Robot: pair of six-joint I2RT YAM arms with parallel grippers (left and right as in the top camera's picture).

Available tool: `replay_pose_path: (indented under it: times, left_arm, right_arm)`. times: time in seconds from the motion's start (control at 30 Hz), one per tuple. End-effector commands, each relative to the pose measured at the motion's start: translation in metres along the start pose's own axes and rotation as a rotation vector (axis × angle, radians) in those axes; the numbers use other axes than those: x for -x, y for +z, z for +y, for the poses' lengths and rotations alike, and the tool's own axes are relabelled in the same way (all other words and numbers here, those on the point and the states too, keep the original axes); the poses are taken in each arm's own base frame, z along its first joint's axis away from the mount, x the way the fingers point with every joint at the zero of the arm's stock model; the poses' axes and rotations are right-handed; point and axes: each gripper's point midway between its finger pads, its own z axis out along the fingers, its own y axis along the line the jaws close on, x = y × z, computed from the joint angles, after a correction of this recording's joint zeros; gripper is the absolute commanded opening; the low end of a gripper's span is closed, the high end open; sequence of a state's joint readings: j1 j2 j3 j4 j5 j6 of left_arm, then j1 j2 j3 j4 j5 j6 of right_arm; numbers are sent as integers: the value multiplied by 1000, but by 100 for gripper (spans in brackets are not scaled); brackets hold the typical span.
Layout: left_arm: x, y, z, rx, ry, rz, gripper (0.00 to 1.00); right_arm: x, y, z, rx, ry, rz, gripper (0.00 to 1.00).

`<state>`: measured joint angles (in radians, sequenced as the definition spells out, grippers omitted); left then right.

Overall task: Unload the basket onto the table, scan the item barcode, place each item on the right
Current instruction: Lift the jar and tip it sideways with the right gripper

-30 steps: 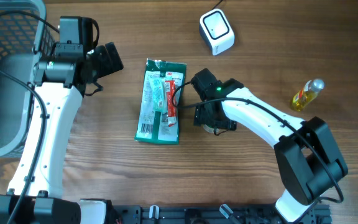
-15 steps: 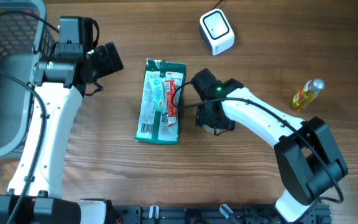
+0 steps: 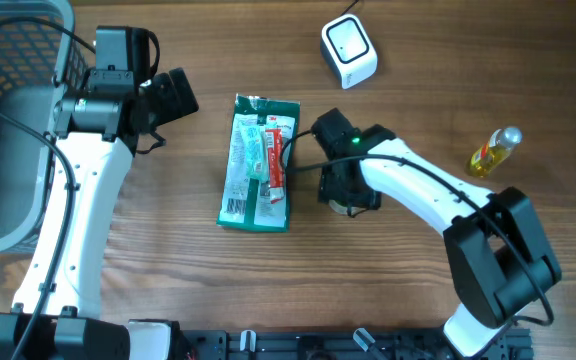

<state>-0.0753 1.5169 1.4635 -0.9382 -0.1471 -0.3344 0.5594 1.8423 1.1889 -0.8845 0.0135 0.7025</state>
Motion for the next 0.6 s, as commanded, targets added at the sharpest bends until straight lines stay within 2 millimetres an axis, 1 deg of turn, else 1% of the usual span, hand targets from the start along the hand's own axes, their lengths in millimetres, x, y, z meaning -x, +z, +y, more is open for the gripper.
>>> replay_pose_path:
  times: [0.0,0.1,0.13,0.23,0.33,0.43,0.5,0.57]
  left_arm:
    - [3,-1,0,-8,7,-5,100]
    - [3,-1,0,-7,7,-5,100]
    - [3,-1,0,-7,7,-5,100]
    - [3,-1,0,-7,7,-5,100]
    - [3,-1,0,-8,7,-5,100]
    - [3,-1,0,-8,7,-5,100]
    - [3,-1,0,-7,7,-5,100]
    - [3,-1,0,-8,7,-5,100]
  right_arm:
    - [8,-12,2,84,-5,21,40]
    - [11,-19,2,138,-3,30,25]
    - [12,-21,1,155,-12,36,22]
    - [9,-25,4,226,-29,80,19]
    - [3,-36,6,315,6,154,18]
    - [-3,-58,16,482,64,256,18]
    - [-9,-76,26,626,105,341,18]
    - [-16,-87,30,693,140,412,16]
